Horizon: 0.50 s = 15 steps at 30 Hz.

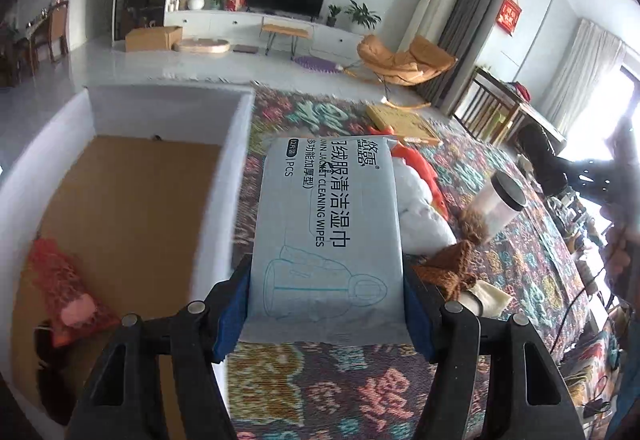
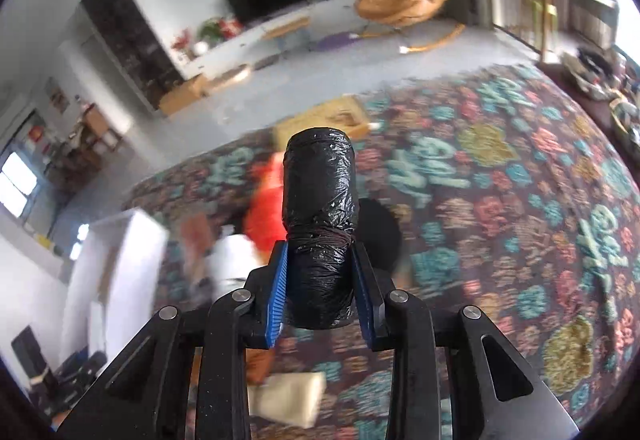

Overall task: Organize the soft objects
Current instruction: 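Carry the wipes pack and black roll over the white box and open both grippers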

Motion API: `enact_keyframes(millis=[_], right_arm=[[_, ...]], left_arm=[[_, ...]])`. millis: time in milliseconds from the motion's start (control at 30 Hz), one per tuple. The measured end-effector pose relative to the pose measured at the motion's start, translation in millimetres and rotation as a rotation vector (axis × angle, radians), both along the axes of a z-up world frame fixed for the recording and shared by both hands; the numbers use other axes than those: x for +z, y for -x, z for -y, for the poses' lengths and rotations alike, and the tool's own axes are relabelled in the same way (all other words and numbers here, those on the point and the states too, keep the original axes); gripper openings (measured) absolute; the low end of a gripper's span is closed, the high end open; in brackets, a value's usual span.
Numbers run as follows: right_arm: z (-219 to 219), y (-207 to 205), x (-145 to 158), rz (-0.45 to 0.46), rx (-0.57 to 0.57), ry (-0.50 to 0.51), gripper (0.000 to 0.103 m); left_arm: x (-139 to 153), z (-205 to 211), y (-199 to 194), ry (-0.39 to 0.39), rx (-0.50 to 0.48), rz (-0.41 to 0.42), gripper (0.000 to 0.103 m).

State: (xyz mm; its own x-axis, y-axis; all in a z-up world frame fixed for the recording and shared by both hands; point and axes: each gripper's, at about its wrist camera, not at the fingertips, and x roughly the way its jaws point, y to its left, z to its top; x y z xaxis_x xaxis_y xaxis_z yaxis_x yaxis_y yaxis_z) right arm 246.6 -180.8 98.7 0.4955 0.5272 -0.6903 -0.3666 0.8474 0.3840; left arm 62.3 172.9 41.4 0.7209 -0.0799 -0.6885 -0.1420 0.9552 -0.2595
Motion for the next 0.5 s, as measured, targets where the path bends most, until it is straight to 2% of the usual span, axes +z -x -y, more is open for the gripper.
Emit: enact_keyframes(millis=[67,133,267,300,333,367,400,433,500], right_arm=[[-65,36,6,-0.007,0.145,-0.054,0.032],[-126,70,3,-0.034,0.280,-0.098,0.032],[-231,132,-19,-0.108,0.497,-0.165,0.034],[-250,145,-26,-0.115,0.527,-0.164,0.039],[-263,153,-34,-0.130,0.547,-0.166,0.061],[-271,159,-41,-0.149,0.563,-0.172,0.074],[-273,163,-46,-0.159,0.573,-0.171,0.082],[-270,166,-49,-0.149,0.574,-0.159,0.081],[-250,168,-50,-0.049,0.514,-0.088,0.081]], left_arm=[[10,-28,23,-0.055,0.061,0.004,0.066],[11,-57,45,-0.111,0.122,-0.026,0.066],[-10,-108,81,-0.177,0.251,-0.128,0.070],[-17,-117,87,-0.180,0.286,-0.146,0.078],[-23,-126,92,-0.177,0.315,-0.156,0.083],[-28,-133,98,-0.177,0.345,-0.156,0.093],[-30,-137,102,-0.183,0.378,-0.149,0.095],[-30,-140,106,-0.188,0.405,-0.139,0.096],[-27,-139,109,-0.166,0.411,-0.106,0.096]])
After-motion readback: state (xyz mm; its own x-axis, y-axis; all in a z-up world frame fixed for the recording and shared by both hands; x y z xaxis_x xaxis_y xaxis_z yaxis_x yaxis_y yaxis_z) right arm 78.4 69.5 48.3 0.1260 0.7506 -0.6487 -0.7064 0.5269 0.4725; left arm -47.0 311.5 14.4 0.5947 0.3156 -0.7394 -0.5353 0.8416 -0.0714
